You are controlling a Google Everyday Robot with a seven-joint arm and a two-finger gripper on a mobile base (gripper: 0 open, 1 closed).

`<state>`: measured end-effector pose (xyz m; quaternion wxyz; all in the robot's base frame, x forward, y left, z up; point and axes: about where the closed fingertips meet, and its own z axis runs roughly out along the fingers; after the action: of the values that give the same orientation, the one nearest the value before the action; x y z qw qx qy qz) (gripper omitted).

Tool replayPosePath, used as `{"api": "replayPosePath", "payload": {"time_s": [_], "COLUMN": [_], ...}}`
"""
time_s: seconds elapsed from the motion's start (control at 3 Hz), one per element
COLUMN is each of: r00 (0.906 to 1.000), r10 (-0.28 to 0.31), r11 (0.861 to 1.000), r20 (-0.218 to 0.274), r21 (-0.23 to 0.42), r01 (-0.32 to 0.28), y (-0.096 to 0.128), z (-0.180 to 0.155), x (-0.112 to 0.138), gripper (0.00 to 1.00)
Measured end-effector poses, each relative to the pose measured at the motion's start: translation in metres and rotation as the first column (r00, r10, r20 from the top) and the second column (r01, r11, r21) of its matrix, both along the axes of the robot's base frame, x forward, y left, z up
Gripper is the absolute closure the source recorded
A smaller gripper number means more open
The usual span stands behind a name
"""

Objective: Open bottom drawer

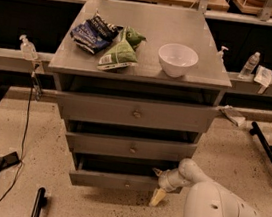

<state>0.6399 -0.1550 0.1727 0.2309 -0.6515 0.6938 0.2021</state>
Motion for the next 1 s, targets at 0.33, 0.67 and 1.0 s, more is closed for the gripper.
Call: {"api": "replayPosePath", "payload": {"time_s": [0.33,0.67,1.0], "r00": [0.9997,0.9985,0.9981], "r10": [0.014,0.028,0.033], "r11": [1.000,0.999,0.998], "r20": [-0.022,-0.047,-0.053], "r21": [-0.024,0.038,0.050], "r01": [-0.015,-0.026,-0.031], "y": [0.000,0.000,0.000], "z": [-0.004,-0.002,0.000], "x": [-0.005,-0.016,-0.018], "gripper": [0.13,0.36,0.47]}}
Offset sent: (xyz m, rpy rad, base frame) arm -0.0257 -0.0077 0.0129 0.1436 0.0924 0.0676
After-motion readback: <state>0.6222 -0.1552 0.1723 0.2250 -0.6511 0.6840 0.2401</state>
